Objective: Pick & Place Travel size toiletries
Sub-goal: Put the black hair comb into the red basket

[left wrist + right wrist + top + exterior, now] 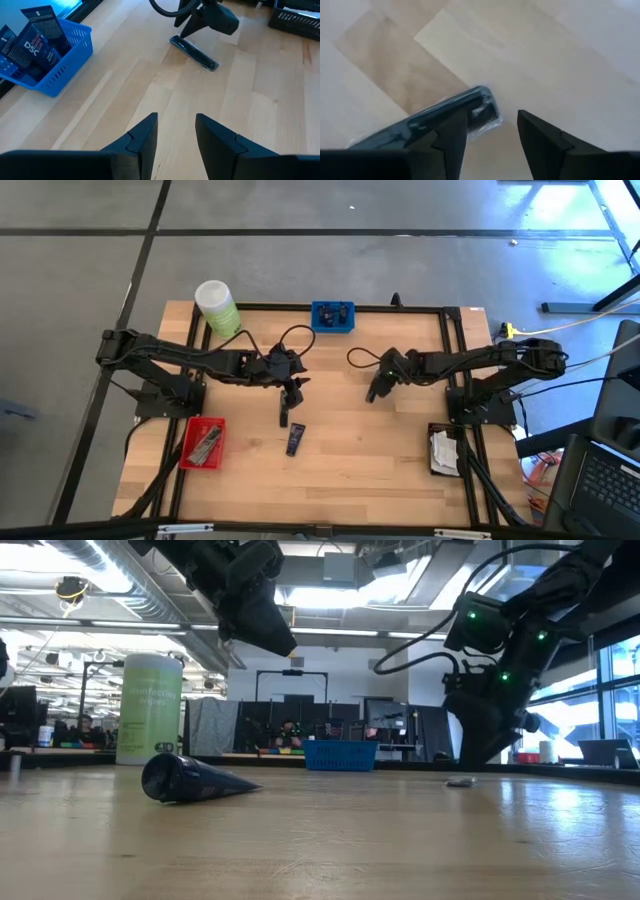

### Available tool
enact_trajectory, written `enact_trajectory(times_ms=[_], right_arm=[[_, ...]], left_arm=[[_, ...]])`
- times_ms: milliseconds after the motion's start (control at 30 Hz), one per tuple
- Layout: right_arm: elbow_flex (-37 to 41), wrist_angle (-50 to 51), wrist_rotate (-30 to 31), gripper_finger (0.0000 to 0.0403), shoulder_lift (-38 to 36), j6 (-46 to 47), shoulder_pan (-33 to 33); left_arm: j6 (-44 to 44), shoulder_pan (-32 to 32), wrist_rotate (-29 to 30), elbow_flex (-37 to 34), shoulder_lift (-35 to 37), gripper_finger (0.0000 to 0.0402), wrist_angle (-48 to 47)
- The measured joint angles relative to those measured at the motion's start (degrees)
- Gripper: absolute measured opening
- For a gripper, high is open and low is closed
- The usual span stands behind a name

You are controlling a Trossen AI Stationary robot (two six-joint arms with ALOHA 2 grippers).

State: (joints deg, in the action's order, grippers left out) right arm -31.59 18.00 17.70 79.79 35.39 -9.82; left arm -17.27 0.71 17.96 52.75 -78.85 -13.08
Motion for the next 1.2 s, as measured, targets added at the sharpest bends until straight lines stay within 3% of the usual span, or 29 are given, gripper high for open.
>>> enact_trajectory(times_ms=[233, 433, 600, 1200], right_arm=[[0.0, 0.14, 4.76, 0.015, 0.31, 0.27, -0.07], [0.0, 2.99, 5.39, 0.0133, 3.38, 2.75, -0.48], [-0.26, -0.18, 5.79, 0.0132, 6.56, 2.77, -0.32], [-0.02, -9.25, -0.82, 0.014, 7.1, 3.88, 7.37]], left_arm=[[0.02, 0.0, 0.0, 0.0, 0.0, 0.013, 0.0], [0.02, 0.0, 0.02, 0.0, 0.0, 0.013, 0.0], [0.02, 0.0, 0.25, 0.0, 0.0, 0.013, 0.02], [0.02, 0.0, 0.42, 0.0, 0.0, 0.013, 0.35]])
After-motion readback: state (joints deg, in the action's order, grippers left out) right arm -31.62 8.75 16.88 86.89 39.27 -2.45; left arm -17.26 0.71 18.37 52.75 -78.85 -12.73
